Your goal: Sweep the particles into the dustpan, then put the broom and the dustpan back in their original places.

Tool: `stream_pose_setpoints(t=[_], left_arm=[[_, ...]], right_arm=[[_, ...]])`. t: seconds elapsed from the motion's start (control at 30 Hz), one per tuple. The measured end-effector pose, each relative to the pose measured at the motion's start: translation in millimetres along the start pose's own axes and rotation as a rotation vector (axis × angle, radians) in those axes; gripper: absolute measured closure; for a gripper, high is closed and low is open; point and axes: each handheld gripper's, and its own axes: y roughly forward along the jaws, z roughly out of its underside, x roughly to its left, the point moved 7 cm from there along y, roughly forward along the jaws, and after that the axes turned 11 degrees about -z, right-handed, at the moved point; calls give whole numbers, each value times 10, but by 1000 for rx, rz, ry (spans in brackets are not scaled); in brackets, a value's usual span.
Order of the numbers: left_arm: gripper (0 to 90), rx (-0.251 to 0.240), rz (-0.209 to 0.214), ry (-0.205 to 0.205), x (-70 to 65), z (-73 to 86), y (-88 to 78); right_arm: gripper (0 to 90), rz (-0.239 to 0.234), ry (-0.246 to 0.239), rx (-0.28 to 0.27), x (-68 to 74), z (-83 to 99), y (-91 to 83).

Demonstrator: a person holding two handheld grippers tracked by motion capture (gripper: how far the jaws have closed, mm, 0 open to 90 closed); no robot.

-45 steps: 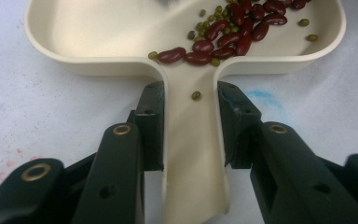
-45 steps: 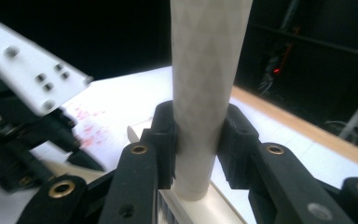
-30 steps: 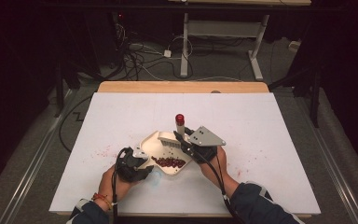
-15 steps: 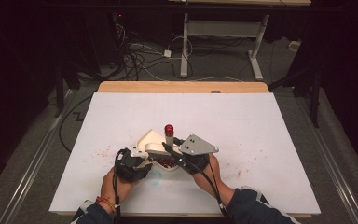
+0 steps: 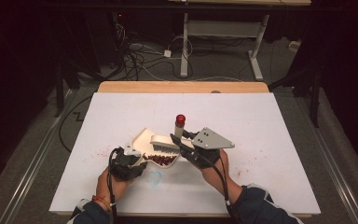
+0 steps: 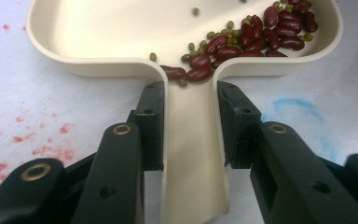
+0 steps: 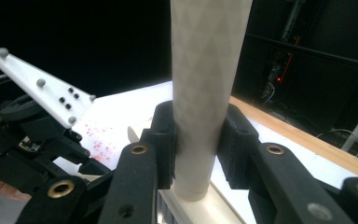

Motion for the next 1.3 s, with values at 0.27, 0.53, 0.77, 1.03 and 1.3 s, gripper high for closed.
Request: stream_pose_setpoints(t=[0.27,0.53,0.77,1.03,1.3], left_arm=[[635,-3,-12,0,57,14,17],[635,-2,-23,-6,80,13,19],[636,-3,-26,-17,111,13,3],[635,2,-21,-36,188,60,-29],[635,5,-45,-40,246,61,5]], right_arm=[[705,20,4,-15,-227,-62,-305],[704,44,-1,-5,-418,-40,-686],[704,53,5,15,-535,12,-1028],[703,44,6,66,-543,89,-1386],[703,58,42,120,-581,257,-1687]])
